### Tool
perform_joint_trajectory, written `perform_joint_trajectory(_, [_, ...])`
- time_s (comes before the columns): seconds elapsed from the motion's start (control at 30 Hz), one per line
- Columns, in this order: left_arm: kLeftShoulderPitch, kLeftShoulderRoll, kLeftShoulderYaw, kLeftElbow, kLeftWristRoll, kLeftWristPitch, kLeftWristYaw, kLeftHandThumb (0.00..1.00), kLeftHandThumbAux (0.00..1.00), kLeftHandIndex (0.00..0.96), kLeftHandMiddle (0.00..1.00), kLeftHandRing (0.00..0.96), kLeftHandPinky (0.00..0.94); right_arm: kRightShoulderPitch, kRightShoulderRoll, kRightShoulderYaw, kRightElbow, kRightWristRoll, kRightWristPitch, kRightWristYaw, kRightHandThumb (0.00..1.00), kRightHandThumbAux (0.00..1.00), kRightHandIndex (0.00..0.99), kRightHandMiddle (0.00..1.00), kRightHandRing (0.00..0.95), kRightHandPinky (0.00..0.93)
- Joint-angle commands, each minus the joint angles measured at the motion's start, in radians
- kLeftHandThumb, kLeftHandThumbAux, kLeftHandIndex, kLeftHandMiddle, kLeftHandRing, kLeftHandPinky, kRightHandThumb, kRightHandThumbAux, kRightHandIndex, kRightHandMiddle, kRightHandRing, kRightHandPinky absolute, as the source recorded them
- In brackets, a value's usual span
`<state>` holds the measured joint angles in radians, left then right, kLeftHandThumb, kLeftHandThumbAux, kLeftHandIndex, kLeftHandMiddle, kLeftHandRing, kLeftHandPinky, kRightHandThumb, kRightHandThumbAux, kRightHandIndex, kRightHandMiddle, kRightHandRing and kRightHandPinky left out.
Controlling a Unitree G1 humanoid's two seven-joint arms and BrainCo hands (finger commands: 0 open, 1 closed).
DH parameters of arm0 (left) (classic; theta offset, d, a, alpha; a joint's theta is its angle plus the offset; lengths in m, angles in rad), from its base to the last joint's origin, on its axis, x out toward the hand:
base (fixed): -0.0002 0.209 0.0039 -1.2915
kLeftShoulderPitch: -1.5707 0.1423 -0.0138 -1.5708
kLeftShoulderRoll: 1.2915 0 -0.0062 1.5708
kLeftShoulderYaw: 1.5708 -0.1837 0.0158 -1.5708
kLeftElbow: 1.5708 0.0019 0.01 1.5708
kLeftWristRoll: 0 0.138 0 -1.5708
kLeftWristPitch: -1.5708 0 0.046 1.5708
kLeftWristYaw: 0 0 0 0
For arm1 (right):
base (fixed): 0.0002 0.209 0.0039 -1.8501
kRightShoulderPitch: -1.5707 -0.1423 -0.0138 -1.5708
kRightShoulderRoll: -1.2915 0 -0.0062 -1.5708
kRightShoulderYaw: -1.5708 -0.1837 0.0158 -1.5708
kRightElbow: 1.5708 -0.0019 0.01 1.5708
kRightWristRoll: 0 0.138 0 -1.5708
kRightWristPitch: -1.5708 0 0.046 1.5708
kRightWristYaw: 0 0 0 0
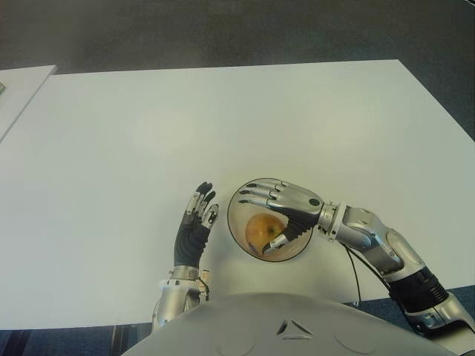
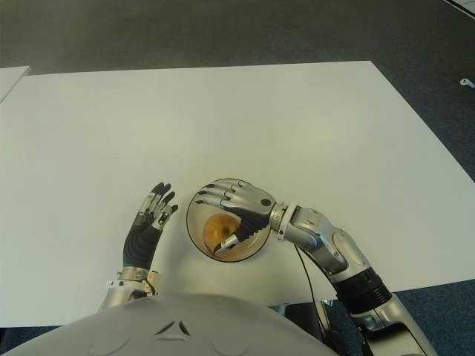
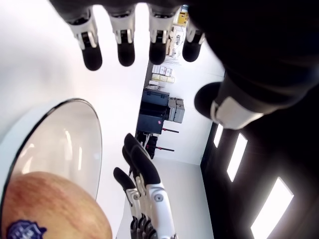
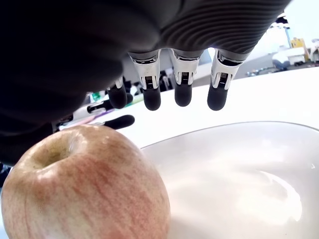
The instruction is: Put the apples into the plate.
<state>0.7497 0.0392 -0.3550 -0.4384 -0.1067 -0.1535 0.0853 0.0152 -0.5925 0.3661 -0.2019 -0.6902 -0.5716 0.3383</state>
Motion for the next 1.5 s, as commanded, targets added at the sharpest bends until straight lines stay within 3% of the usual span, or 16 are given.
perform_joint_trajectory(0.03, [-0.006, -0.044, -0.028, 0.011, 0.004, -0.005, 0.005, 0.262, 0.548, 0.049, 0.061, 0.073, 0.121, 0.017, -0.005, -0.010, -0.013, 0.000, 0.008, -0.004, 0.063, 0.217, 0.000, 0.000, 0.000, 0.000])
perform_joint_trajectory(0.3, [0.002, -0.042, -0.035, 0.006, 0.012, -0.001, 0.010, 0.263, 0.549, 0.049, 0.070, 0.089, 0.153, 0.028, -0.006, -0.040, -0.051, 0.066, 0.053, 0.034, 0.081, 0.193, 0.000, 0.000, 0.000, 0.000])
perform_joint_trajectory(0.47, [0.009, -0.044, -0.042, 0.002, 0.016, -0.002, 0.011, 0.263, 0.551, 0.050, 0.085, 0.099, 0.140, 0.033, -0.008, -0.126, -0.045, 0.269, 0.140, 0.084, 0.098, 0.204, 0.000, 0.000, 0.000, 0.000])
perform_joint_trajectory(0.57, [0.012, -0.050, -0.043, 0.001, 0.012, -0.004, 0.015, 0.263, 0.555, 0.051, 0.090, 0.098, 0.132, 0.070, 0.011, -0.206, -0.074, 0.417, 0.254, 0.106, 0.105, 0.229, 0.000, 0.000, 0.000, 0.000])
perform_joint_trajectory(0.67, [0.023, -0.049, -0.042, -0.012, 0.010, -0.002, 0.019, 0.259, 0.558, 0.051, 0.091, 0.091, 0.122, 0.138, 0.149, -0.270, 0.006, 0.614, 0.403, 0.051, 0.120, 0.281, 0.010, 0.000, 0.000, 0.007])
perform_joint_trajectory(0.73, [0.029, -0.046, -0.040, -0.019, 0.010, 0.000, 0.021, 0.256, 0.555, 0.053, 0.093, 0.087, 0.117, 0.162, 0.206, -0.326, 0.011, 0.748, 0.481, 0.032, 0.164, 0.366, 0.054, 0.029, 0.007, 0.017])
perform_joint_trajectory(0.83, [0.036, -0.041, -0.036, -0.028, 0.007, 0.001, 0.021, 0.259, 0.553, 0.056, 0.096, 0.085, 0.114, 0.197, 0.257, -0.379, -0.052, 0.859, 0.586, -0.001, 0.203, 0.434, 0.103, 0.061, 0.022, 0.016])
perform_joint_trajectory(0.97, [0.043, -0.035, -0.032, -0.034, 0.003, 0.004, 0.018, 0.270, 0.562, 0.059, 0.100, 0.086, 0.120, 0.237, 0.279, -0.425, -0.102, 0.922, 0.648, -0.022, 0.218, 0.458, 0.147, 0.086, 0.033, 0.009])
perform_joint_trajectory(1.17, [0.052, -0.030, -0.029, -0.043, -0.001, 0.005, 0.015, 0.280, 0.575, 0.063, 0.097, 0.081, 0.117, 0.308, 0.289, -0.473, -0.171, 0.993, 0.716, -0.018, 0.204, 0.384, 0.160, 0.091, 0.021, 0.000])
perform_joint_trajectory(1.5, [0.062, -0.021, -0.013, -0.046, -0.021, -0.001, 0.008, 0.283, 0.578, 0.084, 0.100, 0.083, 0.119, 0.377, 0.331, -0.492, -0.198, 1.020, 0.730, -0.033, 0.213, 0.313, 0.163, 0.082, 0.008, 0.001])
